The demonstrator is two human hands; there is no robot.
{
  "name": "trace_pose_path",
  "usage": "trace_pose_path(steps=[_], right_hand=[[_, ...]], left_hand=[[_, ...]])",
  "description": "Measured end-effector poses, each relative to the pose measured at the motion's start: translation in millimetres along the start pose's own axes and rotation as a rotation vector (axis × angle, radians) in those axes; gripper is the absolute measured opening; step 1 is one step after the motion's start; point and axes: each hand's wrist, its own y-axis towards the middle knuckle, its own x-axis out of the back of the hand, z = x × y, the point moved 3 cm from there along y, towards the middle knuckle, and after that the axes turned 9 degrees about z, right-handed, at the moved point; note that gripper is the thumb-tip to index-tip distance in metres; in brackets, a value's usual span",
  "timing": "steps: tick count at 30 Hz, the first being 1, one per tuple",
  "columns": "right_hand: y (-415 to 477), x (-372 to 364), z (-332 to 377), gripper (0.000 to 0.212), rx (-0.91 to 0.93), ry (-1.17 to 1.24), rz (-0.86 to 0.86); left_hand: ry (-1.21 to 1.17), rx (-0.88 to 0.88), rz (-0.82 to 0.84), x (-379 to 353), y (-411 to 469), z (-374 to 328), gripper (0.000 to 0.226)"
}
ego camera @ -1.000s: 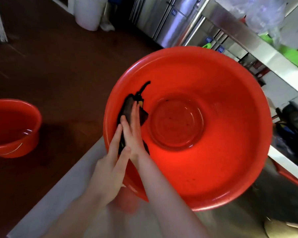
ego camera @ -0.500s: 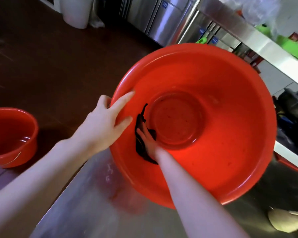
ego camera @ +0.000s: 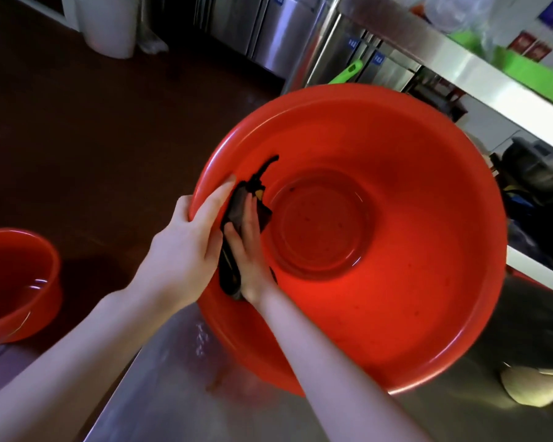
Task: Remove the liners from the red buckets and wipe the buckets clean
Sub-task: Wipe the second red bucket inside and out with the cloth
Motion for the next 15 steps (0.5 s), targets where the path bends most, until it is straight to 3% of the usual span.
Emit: trace_pose_path(steps=[2,5,9,11,15], right_hand=[[7.7,9.3,-24.1,0.063,-0.119,0.022,-0.013],[21.1,16.7,-70.7,0.059,-0.373,-0.232,0.167],[34.4,6.6,-74.6,0.061,-0.549,-0.179,0.061],[41.5,-4.9,-60.0,0.066,-0.512,-0.109,-0.019],[48.7,-24.3,-19.8,0.08,-0.188,0.068,-0.167]], left_hand=[[-0.019,0.014,0.014,-3.3,-9.4,4.3,0.071],[-0.044,0.026,0.023,-8.9,-20.8,14.9,0.077],[-0.109,0.084,-0.004,-5.9,-26.5,35.8,0.079],[-0.116,0.083,0.004,-5.7,-26.3,37.8,0.08],[-0.123,0.052,0.018,-5.2,-23.0,37.0,0.082]])
